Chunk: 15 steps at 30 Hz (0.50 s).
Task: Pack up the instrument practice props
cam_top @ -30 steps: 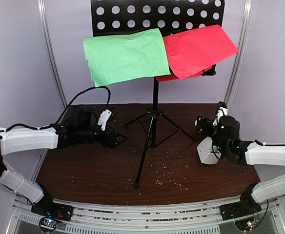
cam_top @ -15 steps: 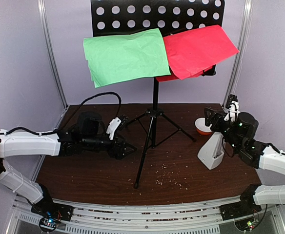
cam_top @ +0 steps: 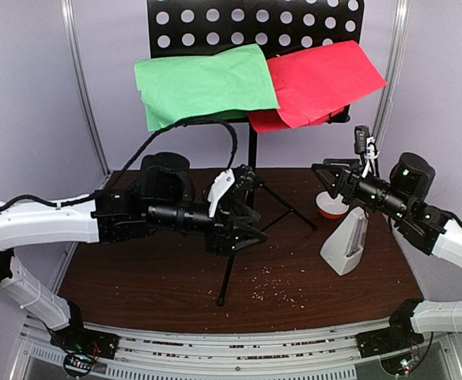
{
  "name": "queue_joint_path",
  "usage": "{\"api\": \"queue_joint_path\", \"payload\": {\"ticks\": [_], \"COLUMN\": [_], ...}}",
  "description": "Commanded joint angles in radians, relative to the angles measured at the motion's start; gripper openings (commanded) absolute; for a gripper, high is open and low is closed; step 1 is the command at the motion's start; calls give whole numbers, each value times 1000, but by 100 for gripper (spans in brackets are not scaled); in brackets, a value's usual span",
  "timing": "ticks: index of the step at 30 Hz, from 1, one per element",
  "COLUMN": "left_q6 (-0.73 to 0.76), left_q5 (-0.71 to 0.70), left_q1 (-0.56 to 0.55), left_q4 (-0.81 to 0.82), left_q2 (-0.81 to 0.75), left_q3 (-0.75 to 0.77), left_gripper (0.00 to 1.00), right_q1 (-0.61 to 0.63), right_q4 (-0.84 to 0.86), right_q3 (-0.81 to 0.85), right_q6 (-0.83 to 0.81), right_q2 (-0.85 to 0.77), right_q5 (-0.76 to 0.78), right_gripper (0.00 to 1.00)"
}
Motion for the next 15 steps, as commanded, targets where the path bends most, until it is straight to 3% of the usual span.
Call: {"api": "queue_joint_path", "payload": {"ticks": [1, 6, 15], "left_q6": [30, 38, 91], "left_q5": [-18, -65, -196], "left_q1": [-8, -8, -5], "left_q4": [-50, -93, -169], "left_q2": [34, 65, 122], "left_q3": [155, 301, 516], "left_gripper": [61, 61, 58], "right_q1": [-2, -1, 0], "right_q4": [-55, -64, -39], "right_q3": [84, 182, 336], "right_q6": [36, 64, 105], "right_q2": [17, 42, 71], "right_q5": [-262, -369, -417], "right_gripper": [55, 45, 41]}}
